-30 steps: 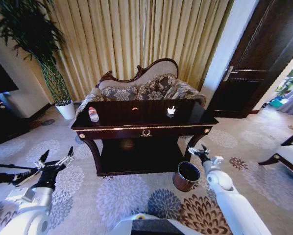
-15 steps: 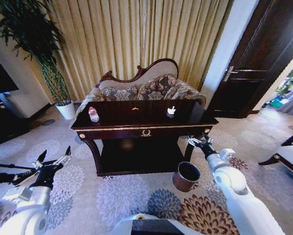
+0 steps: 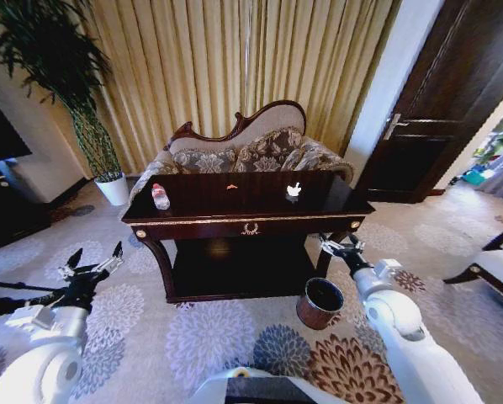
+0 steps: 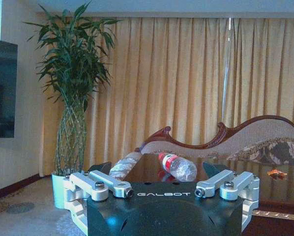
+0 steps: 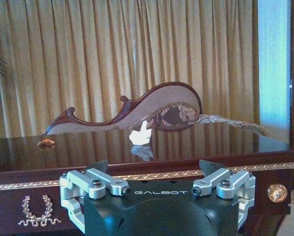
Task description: Move to the front of the table and place the trash on the table into the trash bin.
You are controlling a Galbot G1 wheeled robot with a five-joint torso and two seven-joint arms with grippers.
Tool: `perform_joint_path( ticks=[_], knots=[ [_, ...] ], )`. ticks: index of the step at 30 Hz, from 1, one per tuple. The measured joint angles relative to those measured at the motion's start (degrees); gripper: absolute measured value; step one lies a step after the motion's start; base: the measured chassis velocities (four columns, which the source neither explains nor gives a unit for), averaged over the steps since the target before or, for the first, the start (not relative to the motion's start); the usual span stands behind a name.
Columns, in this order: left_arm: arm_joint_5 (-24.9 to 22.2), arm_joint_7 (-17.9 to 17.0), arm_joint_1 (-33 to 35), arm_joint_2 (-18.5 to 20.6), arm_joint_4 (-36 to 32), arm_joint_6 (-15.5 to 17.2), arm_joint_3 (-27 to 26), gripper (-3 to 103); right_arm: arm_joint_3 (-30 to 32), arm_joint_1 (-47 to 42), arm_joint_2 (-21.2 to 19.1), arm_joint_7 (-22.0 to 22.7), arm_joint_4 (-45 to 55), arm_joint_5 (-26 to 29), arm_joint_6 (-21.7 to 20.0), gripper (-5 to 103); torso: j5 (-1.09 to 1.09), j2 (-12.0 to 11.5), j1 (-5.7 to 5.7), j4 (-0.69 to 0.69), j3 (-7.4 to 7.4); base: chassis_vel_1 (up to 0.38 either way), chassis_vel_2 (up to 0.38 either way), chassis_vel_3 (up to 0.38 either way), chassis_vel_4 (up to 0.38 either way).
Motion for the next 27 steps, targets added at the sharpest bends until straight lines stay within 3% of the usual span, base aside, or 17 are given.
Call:
perform_joint_path(
  ticks=[27],
  knots=[
    [0.68, 0.95, 0.35, -1.31, -0.32, -0.05, -0.06, 100, -0.57, 1.80, -0.62, -0.42, 1.71, -1.21, -1.54, 100, 0.01, 0.01, 0.00, -0.01, 0.00, 0.000, 0.000, 0.000, 0.000]
  ],
)
